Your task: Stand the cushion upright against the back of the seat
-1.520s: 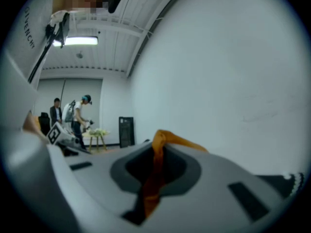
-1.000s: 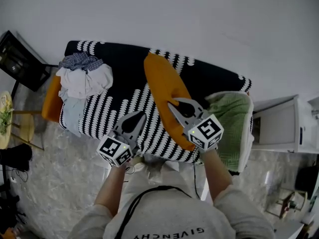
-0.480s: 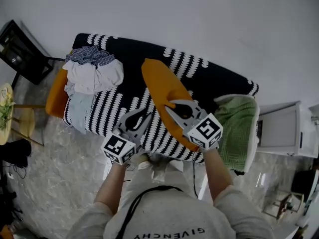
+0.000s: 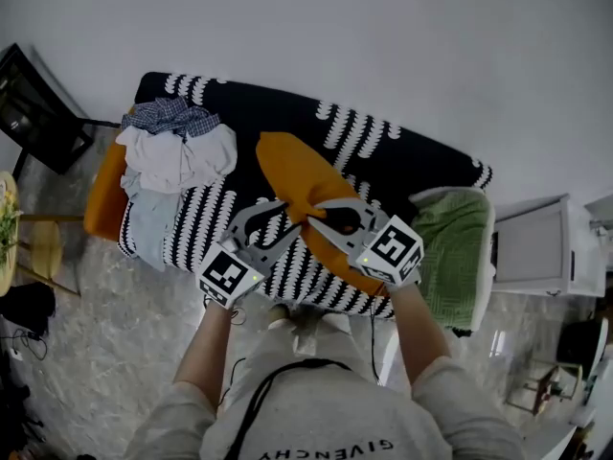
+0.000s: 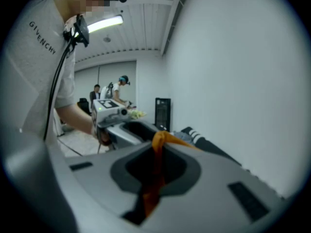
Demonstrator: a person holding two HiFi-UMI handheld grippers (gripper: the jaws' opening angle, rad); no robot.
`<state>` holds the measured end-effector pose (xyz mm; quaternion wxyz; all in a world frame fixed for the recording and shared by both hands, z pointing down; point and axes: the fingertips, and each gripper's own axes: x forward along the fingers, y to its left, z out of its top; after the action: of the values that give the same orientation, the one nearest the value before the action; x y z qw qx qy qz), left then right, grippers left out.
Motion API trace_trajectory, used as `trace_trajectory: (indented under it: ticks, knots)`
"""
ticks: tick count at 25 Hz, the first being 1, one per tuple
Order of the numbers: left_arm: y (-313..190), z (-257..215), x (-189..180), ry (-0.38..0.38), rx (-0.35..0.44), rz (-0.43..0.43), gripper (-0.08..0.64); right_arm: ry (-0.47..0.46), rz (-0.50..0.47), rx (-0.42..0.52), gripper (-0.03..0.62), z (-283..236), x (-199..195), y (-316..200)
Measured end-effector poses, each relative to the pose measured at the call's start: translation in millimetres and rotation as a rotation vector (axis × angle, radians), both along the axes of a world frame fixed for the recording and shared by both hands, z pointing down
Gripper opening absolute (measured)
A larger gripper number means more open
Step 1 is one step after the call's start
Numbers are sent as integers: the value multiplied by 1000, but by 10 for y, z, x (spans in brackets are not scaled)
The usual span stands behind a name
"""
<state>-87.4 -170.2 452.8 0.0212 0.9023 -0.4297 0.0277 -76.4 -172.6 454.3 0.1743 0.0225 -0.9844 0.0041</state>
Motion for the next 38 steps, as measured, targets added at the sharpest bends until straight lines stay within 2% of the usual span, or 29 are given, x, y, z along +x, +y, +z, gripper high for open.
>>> trace_trajectory:
  ticks: [4, 12, 16, 18, 19, 23, 28, 30, 32, 34, 38]
  knots:
    - [-51, -15, -146, -93, 28, 47, 166, 61, -79, -1, 32, 110, -207, 6]
    - [-139, 94, -116, -334, 57, 284, 166, 207, -239, 5, 32, 263, -300, -52]
    - [-220, 344, -47, -436, 15, 381, 166, 295, -315, 31, 32, 345, -330, -113]
    - [-296, 458, -18, -484, 3, 378, 164, 324, -338, 31, 32, 376, -351, -159]
    - [-342, 481, -21, -477, -1, 362, 163, 328, -342, 30, 32, 394, -358, -201]
    - [-498, 518, -83, -362, -35, 288, 140, 315, -320, -7, 32, 491, -392, -377]
    - [-761, 691, -169, -290, -109, 173, 113, 273, -161, -72, 38, 632, -410, -673]
    - [-851, 720, -207, -267, -133, 130, 104, 225, -82, -99, 88, 603, -360, -805]
    - [-921, 767, -294, -234, -155, 97, 104, 187, -29, -143, 196, 583, -262, -924]
    - [-964, 820, -377, -187, -177, 70, 104, 182, -11, -179, 204, 610, -113, -984]
    - [-1072, 957, -602, -147, -227, -24, 100, 232, 38, -178, 209, 772, 311, -1043]
